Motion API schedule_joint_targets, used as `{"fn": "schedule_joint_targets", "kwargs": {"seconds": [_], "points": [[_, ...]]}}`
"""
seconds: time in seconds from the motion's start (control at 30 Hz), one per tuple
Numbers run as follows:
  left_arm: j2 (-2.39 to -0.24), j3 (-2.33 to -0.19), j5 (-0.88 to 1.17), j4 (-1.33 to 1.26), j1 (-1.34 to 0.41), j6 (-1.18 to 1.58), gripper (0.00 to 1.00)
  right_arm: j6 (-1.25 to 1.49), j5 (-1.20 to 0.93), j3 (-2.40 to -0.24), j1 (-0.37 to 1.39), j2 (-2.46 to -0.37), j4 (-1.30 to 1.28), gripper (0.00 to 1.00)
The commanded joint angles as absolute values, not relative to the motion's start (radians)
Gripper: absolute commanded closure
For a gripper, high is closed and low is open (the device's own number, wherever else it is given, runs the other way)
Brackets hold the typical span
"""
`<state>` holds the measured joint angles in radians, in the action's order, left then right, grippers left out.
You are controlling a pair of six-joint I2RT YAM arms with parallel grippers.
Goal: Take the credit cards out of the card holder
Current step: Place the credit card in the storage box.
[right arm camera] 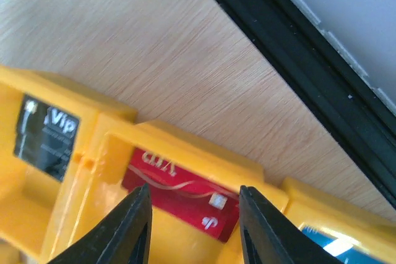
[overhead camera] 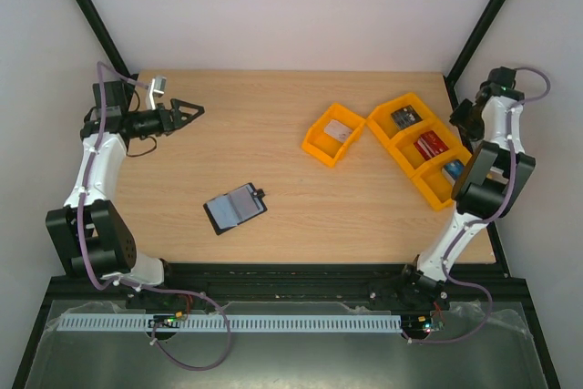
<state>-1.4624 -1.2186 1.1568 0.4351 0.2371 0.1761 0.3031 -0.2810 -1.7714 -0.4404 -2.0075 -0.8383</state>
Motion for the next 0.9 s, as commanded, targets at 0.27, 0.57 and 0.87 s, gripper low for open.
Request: {"fn": "schedule_joint_targets", "kwargs": {"seconds": [0.27, 0.57, 0.87], "points": [[-1.412, -0.973, 0.970, 0.513, 0.266, 0.208, 0.01, 0.421, -0.243, -1.484, 0.332, -1.653, -0.615, 0.57], [-1.331, -0.616, 0.730, 0.355, 0.243, 0.440, 0.01, 0.573, -0.250, -1.460, 0.890, -1.884, -0.412, 0.56], [-1.284, -0.454, 0.658, 0.257, 0.139, 0.505, 0.02, 0.665, -0.300, -1.450, 0.988, -2.024, -0.357, 0.57]]}}
